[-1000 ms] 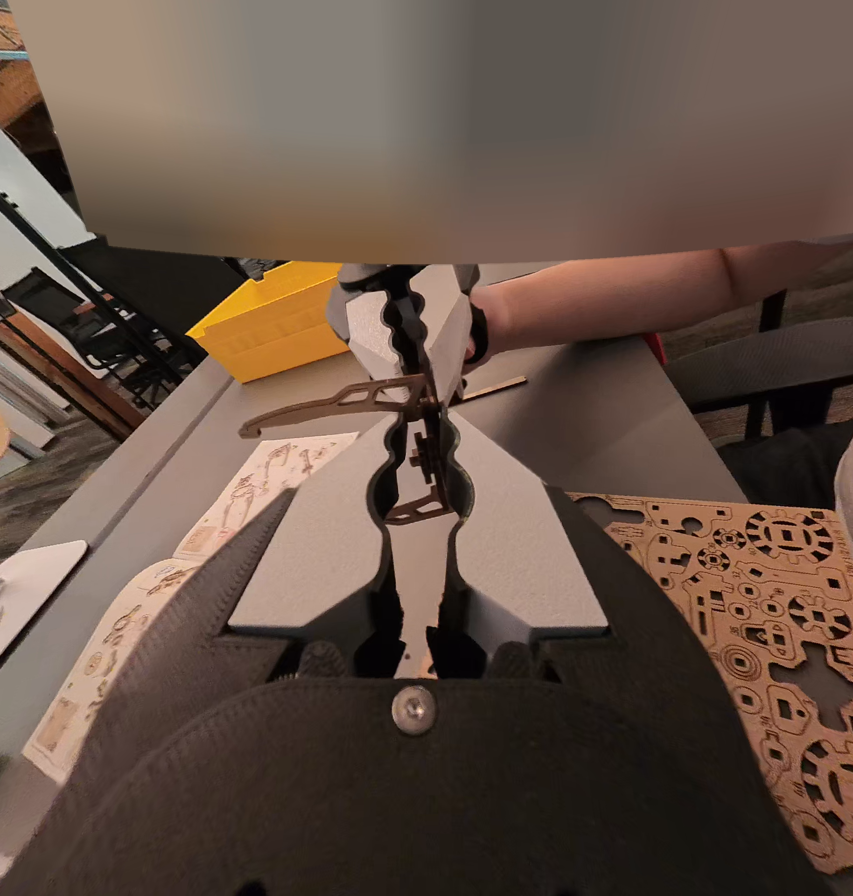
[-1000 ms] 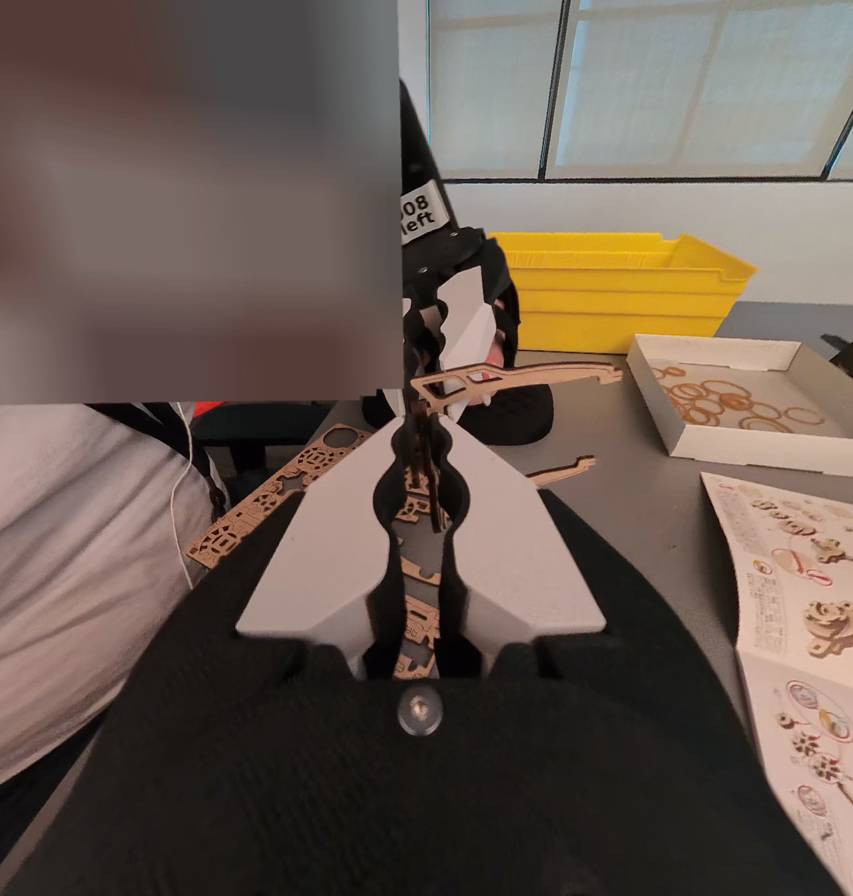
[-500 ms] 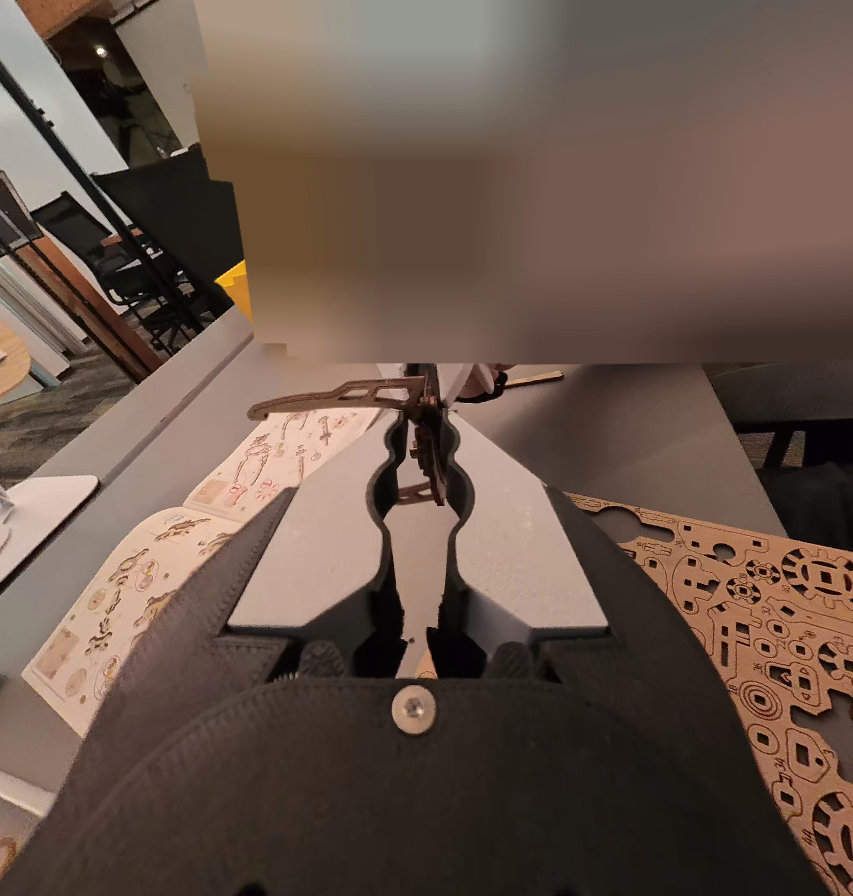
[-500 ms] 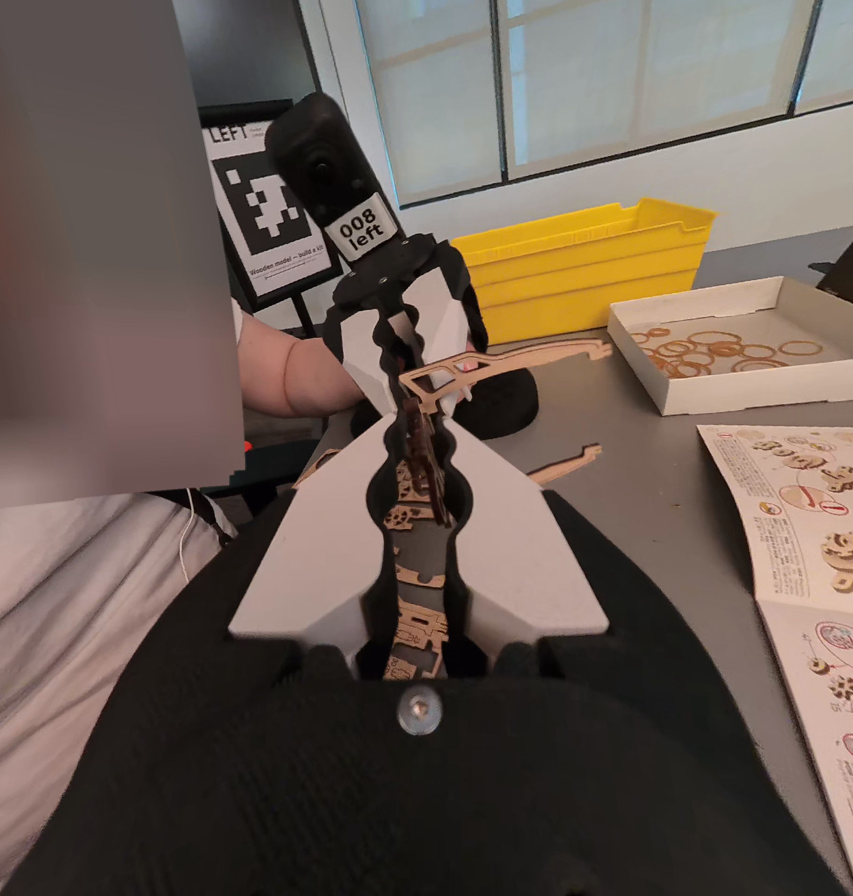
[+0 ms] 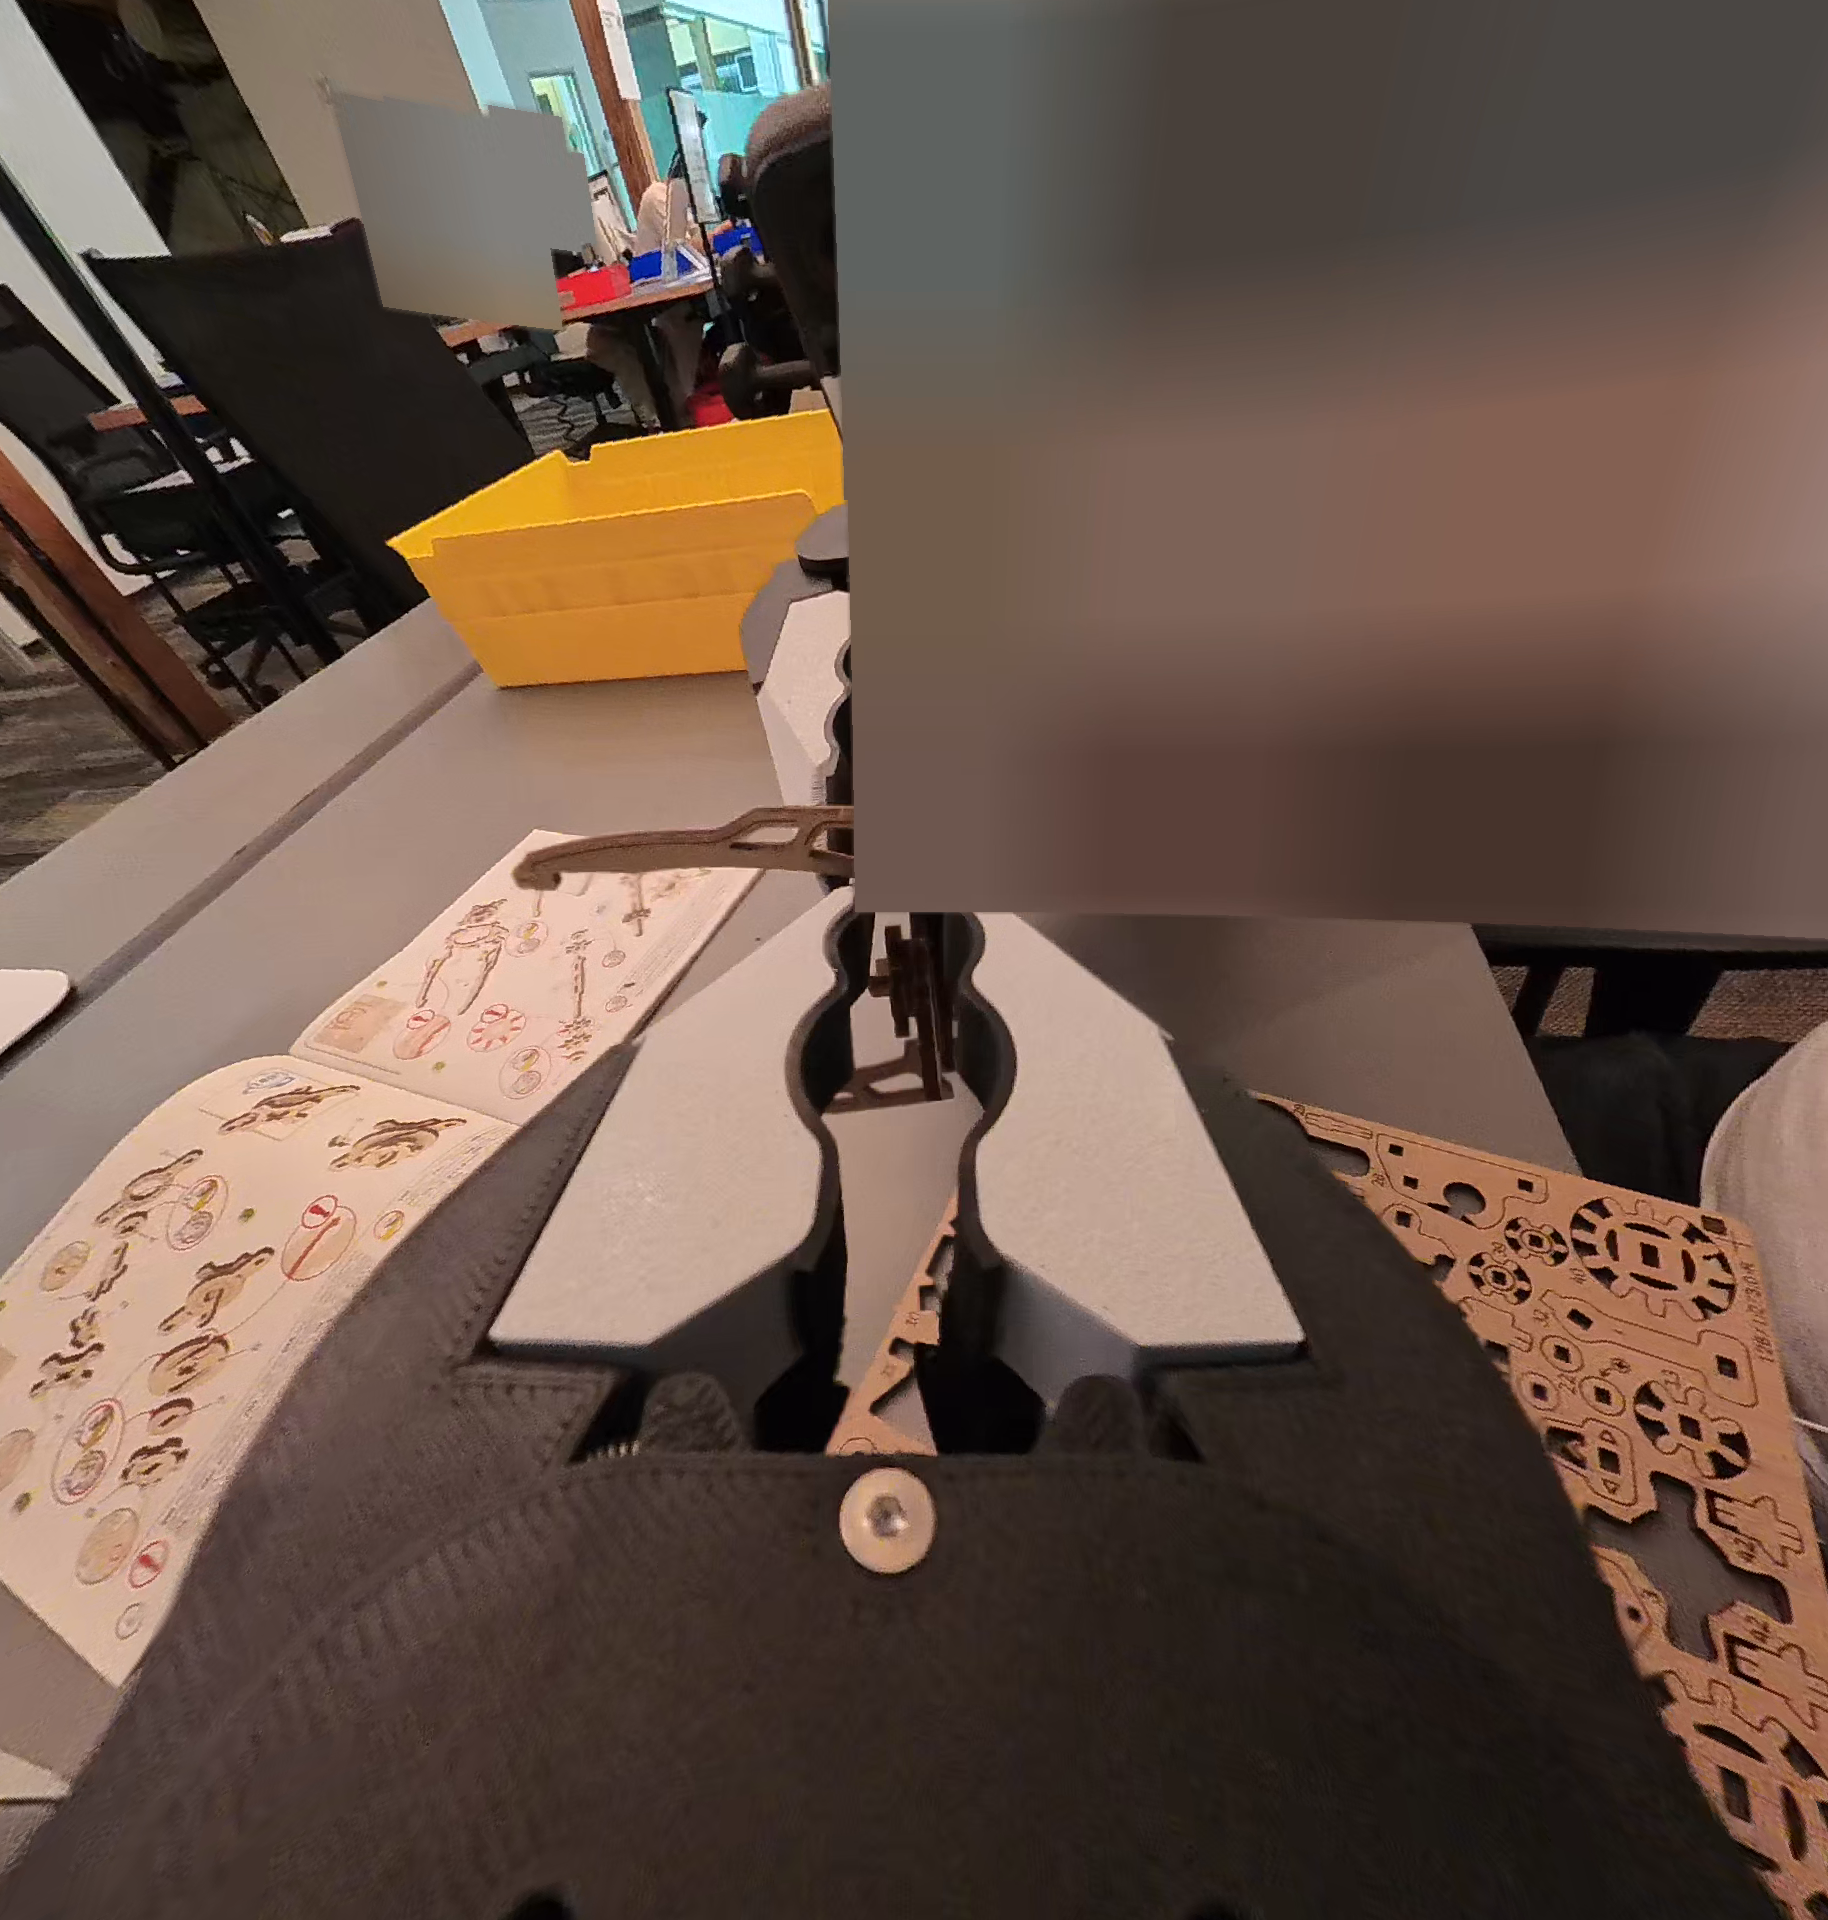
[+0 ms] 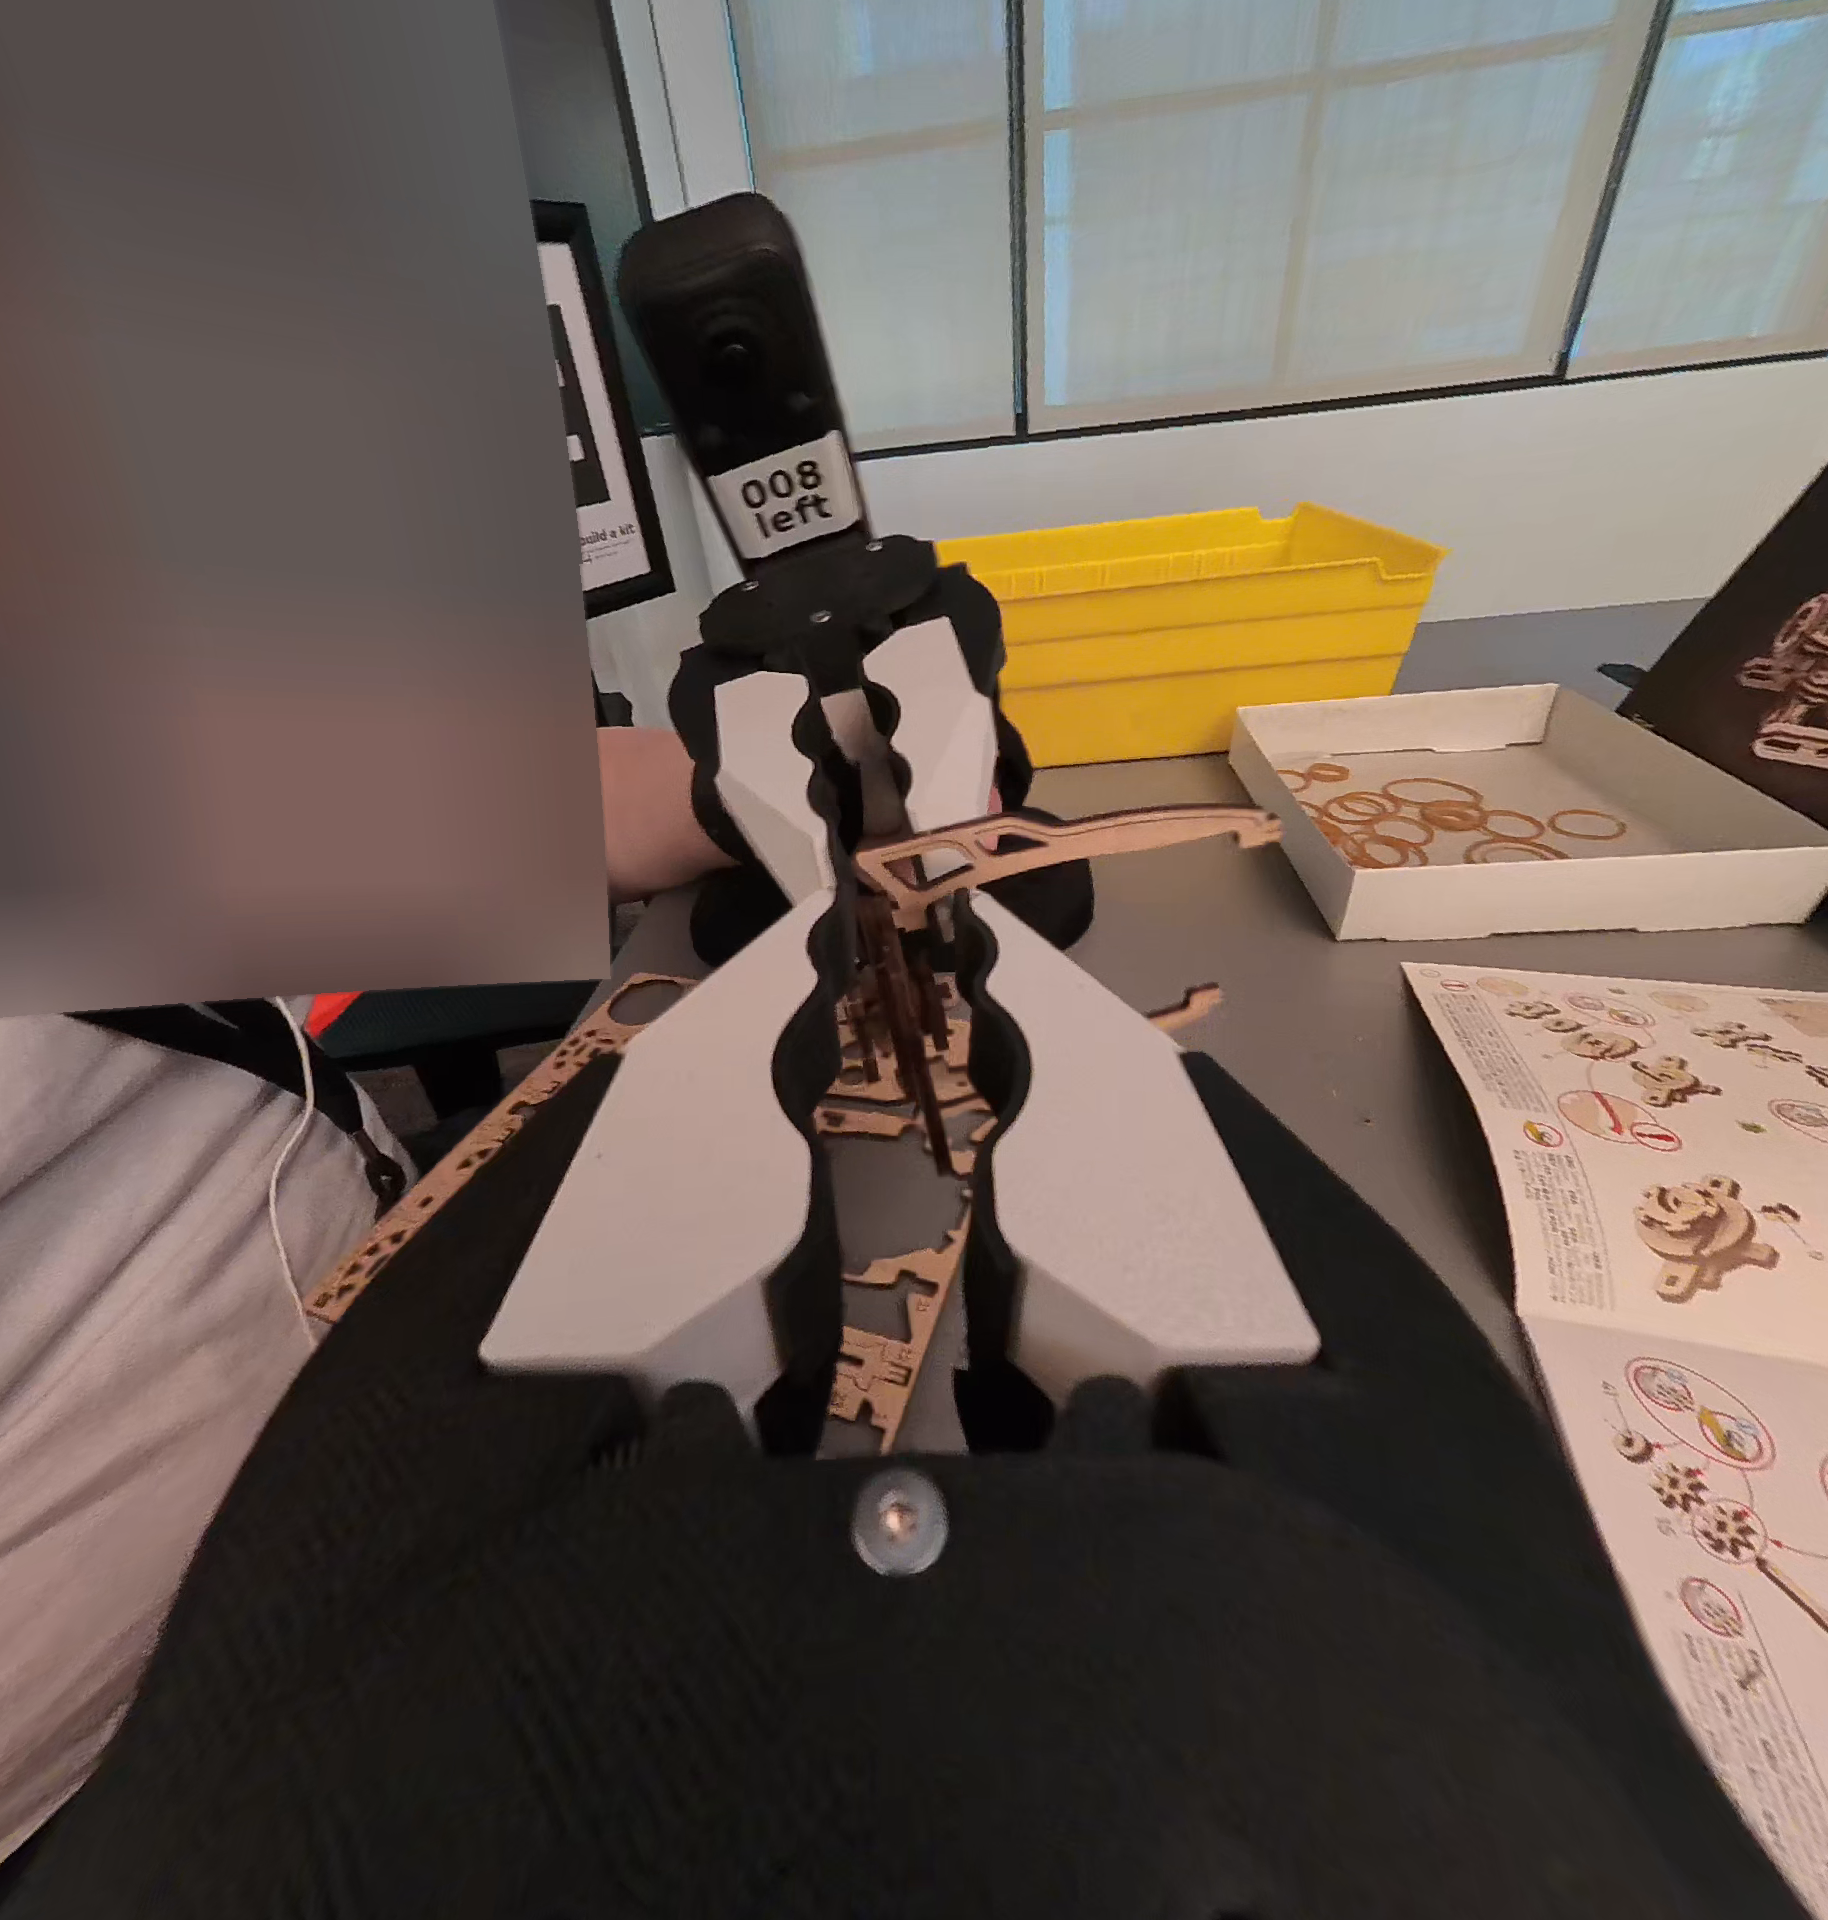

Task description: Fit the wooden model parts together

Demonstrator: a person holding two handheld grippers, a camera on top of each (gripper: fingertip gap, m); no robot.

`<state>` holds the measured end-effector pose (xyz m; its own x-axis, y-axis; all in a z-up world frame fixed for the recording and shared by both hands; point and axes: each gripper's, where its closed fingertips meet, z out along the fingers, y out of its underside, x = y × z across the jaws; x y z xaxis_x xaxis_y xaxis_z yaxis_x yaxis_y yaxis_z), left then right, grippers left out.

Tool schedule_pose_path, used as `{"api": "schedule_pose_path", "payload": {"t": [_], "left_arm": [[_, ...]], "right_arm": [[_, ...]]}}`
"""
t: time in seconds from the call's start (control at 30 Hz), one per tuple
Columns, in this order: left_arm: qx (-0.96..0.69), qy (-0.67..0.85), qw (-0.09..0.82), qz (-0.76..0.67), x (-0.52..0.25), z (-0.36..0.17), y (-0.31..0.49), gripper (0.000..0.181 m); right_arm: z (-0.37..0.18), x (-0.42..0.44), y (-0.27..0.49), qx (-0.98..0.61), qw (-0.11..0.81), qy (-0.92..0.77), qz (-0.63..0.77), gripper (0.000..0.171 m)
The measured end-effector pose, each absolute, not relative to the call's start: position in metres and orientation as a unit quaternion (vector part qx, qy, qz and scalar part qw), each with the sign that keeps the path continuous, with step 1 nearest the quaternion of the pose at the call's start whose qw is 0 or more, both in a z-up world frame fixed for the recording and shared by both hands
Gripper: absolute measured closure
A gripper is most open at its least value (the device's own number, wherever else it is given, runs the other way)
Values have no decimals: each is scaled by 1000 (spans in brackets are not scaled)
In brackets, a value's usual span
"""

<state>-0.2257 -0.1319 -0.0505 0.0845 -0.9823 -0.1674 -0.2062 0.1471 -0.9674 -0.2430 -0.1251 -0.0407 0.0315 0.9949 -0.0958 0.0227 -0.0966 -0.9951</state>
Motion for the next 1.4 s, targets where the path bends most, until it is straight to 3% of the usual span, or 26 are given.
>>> {"api": "schedule_pose_path", "payload": {"t": [0.23,0.37,0.4,0.6,0.67,0.83,0.97,1.1,1.27,1.4], "left_arm": [[-536,551,509,-386,-224,-50,-131,171],[-536,547,502,-401,-224,-49,-133,170],[-538,545,503,-401,-224,-49,-131,170],[-563,542,496,-378,-225,-60,-121,174],[-573,553,488,-356,-223,-70,-119,166],[-578,569,494,-313,-226,-80,-111,178],[-564,612,514,-206,-229,-95,-101,178],[-518,674,518,-92,-232,-114,-98,178],[-452,750,472,-105,-236,-126,-126,178],[-381,786,475,-107,-241,-124,-141,179]], "right_arm": [[-43,-241,-125,-543,419,-446,576,154],[-41,-238,-127,-537,421,-453,574,157],[-38,-236,-128,-530,424,-450,580,167],[-47,-234,-116,-551,419,-434,576,167],[-55,-237,-115,-562,417,-445,559,167],[-61,-237,-108,-577,416,-434,552,168],[-55,-233,-104,-583,408,-413,568,147],[-61,-223,-98,-577,483,-494,435,143],[-65,-237,-127,-462,569,-644,219,127],[-87,-258,-150,-410,530,-738,84,129]]}}
